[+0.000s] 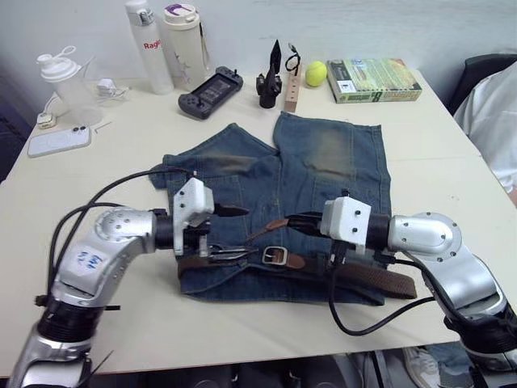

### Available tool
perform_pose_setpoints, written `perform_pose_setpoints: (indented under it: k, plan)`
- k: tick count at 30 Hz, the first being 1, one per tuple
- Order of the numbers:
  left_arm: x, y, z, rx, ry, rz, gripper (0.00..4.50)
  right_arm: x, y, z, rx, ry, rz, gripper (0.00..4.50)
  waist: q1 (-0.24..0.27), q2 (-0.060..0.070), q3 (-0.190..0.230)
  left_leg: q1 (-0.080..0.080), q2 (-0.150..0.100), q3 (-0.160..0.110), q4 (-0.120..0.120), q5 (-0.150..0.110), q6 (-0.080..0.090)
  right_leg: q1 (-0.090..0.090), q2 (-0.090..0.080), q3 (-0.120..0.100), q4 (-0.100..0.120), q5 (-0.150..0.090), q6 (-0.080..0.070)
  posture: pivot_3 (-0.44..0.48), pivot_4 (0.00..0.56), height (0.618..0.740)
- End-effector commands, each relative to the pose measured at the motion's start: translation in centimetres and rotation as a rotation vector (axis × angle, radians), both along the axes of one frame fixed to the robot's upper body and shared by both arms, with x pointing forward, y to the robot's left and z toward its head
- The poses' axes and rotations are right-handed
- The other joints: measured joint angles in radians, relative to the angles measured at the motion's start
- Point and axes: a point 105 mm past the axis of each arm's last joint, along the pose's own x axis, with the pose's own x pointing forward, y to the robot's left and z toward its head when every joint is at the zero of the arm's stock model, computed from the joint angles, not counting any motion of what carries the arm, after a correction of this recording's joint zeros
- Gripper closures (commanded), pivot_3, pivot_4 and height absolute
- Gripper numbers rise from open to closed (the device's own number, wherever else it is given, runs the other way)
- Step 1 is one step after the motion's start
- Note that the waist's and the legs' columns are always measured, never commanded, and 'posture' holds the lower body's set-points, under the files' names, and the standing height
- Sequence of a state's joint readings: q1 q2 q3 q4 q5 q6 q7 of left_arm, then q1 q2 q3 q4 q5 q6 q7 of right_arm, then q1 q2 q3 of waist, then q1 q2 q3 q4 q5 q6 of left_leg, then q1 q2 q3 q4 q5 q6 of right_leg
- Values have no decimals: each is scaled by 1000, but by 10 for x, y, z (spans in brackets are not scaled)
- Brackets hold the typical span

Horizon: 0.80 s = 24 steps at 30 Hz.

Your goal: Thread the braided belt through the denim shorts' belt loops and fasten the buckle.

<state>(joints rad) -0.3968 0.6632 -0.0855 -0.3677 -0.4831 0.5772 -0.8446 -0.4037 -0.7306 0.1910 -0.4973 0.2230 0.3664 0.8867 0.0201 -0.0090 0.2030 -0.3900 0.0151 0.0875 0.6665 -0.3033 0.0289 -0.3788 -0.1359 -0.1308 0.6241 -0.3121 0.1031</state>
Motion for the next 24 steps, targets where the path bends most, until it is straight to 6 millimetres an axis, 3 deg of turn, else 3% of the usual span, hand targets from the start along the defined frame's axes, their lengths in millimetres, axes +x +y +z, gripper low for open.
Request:
perform_pose_setpoints:
  k: [1, 9, 12, 14, 17, 20, 24]
  plan:
    - [-5, -11, 5, 19, -101, 27, 25, -5, 7, 14, 27, -29, 3, 4500, 0, 0, 0, 0, 0, 0, 0, 0, 0, 0, 0, 0, 0, 0, 0, 0, 150, 717]
    - [-7, -12, -2, 73, -153, 86, 25, -6, 7, 15, 28, -24, -11, 4500, 2, 0, 0, 0, 1, 1, 0, 0, 0, 0, 0, 1, -1, 0, 0, 0, 150, 717]
    - [-5, -8, -9, 118, -163, 103, 862, -6, 9, 15, 35, -21, -9, 4500, 2, 0, 0, 0, 1, 1, 0, 0, 0, 0, 0, 1, -2, 0, 0, 0, 150, 717]
    - [-6, -6, -12, 130, -152, 107, 1663, -6, 9, 15, 35, -21, -9, 4500, 3, 0, 0, 0, 1, 1, 0, 0, 0, 0, 0, 1, -2, 0, 0, 0, 150, 717]
    - [-5, -3, -17, 160, -157, 121, 3298, -6, 9, 15, 35, -21, -11, 4500, 2, 0, 0, 0, 1, 0, 0, 0, 0, 0, 0, 1, -2, 0, 0, 0, 150, 717]
    - [-4, -4, -14, 107, -135, 146, 4474, -6, 9, 15, 34, -19, -11, 4500, 3, 0, 0, 0, 1, 0, 0, 0, 0, 0, 0, 1, -2, 0, 0, 0, 150, 717]
    - [-8, -11, -11, 21, -76, 136, 4474, -7, 10, 15, 47, 0, -14, 4500, 3, 0, 0, 0, 1, 0, 0, 0, 0, 0, -5, 1, -2, 0, 0, 0, 150, 717]
